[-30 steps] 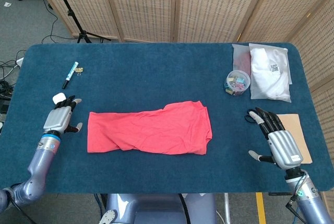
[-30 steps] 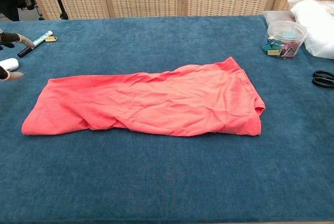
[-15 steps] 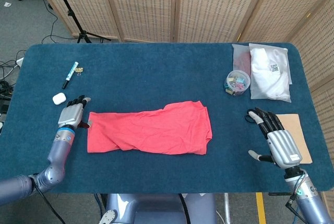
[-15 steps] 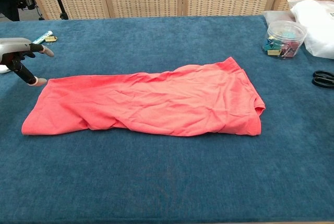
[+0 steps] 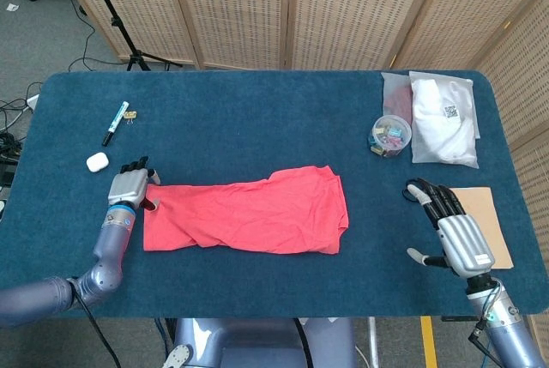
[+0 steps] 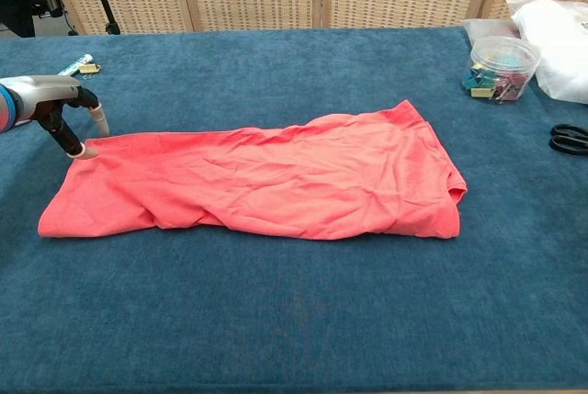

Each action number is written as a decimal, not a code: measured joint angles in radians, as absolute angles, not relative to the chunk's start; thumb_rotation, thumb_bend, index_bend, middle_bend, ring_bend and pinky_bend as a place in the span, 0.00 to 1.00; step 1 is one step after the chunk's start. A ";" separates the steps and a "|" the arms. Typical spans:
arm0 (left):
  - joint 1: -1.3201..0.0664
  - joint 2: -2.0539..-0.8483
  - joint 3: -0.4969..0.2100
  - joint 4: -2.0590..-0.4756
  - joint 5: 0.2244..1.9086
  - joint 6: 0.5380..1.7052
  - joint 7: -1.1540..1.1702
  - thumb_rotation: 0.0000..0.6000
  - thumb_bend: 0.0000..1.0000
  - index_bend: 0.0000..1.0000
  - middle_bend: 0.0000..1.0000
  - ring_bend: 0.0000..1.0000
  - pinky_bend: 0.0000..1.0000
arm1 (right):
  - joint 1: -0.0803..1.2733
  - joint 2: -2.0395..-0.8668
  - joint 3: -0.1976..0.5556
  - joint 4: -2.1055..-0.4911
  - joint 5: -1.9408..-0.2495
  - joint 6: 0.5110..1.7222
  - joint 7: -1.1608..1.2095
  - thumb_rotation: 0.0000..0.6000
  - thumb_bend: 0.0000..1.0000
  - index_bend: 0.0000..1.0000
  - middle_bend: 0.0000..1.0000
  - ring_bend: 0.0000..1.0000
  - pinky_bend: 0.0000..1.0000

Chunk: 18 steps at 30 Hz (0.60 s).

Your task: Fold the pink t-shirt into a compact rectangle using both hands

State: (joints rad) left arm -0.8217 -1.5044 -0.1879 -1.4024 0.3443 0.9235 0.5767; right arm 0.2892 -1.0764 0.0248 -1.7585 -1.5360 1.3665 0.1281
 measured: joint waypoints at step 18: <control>-0.849 -1.545 -0.168 -1.365 0.332 0.925 0.621 1.00 0.31 0.42 0.00 0.00 0.00 | 0.277 -1.075 0.033 -1.765 -1.555 1.359 0.123 1.00 0.00 0.00 0.00 0.00 0.00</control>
